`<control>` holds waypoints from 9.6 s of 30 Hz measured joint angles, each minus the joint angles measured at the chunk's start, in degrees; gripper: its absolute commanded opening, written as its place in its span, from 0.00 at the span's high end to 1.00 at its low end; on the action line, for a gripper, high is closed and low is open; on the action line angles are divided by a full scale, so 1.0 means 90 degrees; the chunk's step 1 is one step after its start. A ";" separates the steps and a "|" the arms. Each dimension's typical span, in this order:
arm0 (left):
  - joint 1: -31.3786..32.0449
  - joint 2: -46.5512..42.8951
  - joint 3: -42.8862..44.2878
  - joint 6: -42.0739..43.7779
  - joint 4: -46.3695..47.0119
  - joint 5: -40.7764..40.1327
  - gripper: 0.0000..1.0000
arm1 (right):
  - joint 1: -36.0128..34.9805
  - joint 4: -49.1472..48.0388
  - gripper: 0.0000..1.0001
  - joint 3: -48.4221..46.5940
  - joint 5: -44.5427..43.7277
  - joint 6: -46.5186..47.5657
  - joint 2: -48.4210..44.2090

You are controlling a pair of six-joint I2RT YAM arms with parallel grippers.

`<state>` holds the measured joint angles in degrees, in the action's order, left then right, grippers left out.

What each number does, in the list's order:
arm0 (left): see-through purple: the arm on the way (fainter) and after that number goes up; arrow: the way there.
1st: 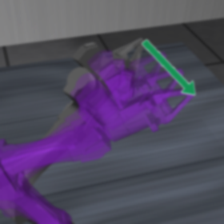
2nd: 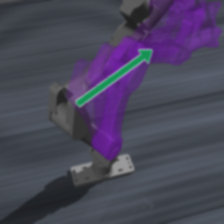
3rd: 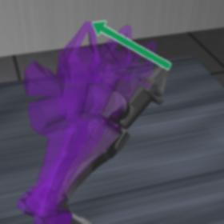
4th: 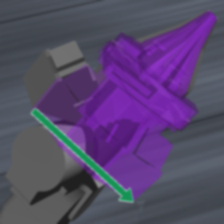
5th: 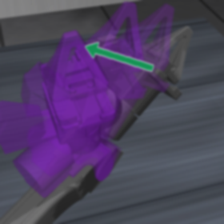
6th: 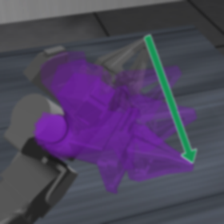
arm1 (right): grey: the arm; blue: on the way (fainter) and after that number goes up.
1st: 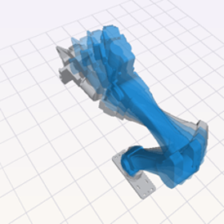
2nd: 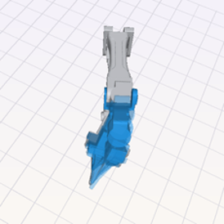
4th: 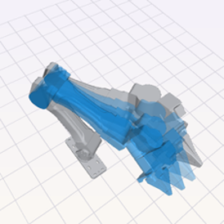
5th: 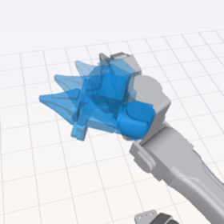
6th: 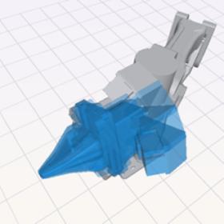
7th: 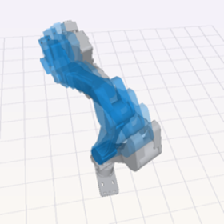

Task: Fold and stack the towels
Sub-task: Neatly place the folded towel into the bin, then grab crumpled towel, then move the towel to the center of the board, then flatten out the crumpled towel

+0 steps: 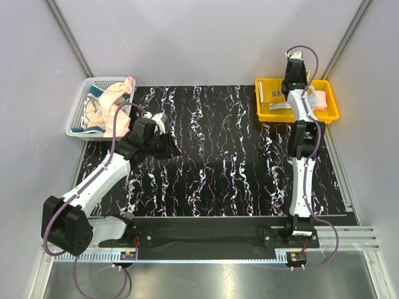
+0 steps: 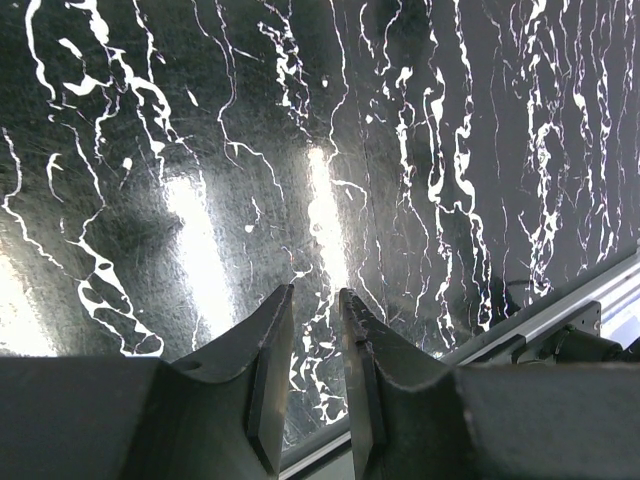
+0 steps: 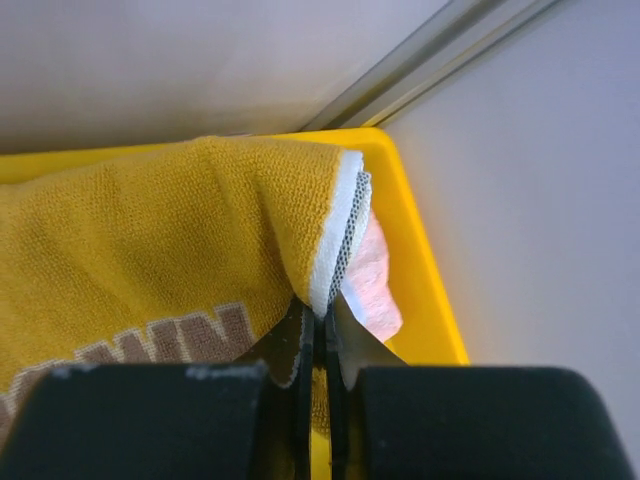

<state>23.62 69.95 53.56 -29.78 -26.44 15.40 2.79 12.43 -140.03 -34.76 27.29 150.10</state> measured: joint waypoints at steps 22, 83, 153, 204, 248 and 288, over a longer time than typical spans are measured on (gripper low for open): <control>0.0000 0.0248 -0.0121 -0.0068 0.0248 0.0226 0.67 | 0.0760 0.1345 0.00 -0.0352 0.1515 -0.2402 -0.0211; -0.2800 0.4010 0.4371 -0.1372 -0.1309 -0.4767 1.00 | -0.2924 0.0362 0.00 0.9692 0.3818 -0.6057 -0.8609; 0.2234 0.1003 -0.1664 -0.3079 0.0950 -0.2722 0.46 | -0.4801 0.0952 0.19 0.7873 0.2671 -0.5880 -0.5127; 0.1957 -0.1834 -0.2535 -0.3373 -0.0993 -0.1719 0.59 | -0.5399 0.1486 0.55 1.1060 0.2718 -0.7011 -0.9685; 0.0554 0.6693 0.5724 0.1246 -0.1792 -0.4522 0.52 | -0.3451 0.0216 0.66 0.8228 0.3655 -0.6300 -0.6018; 0.0119 0.4566 0.4447 0.0464 -0.1387 -0.4874 1.00 | -0.3623 -0.1479 0.63 0.5561 0.5452 -0.6795 -0.2994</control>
<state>24.69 111.04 93.58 -25.61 -38.92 -28.47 -29.82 -0.89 -89.97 14.31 -33.87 123.15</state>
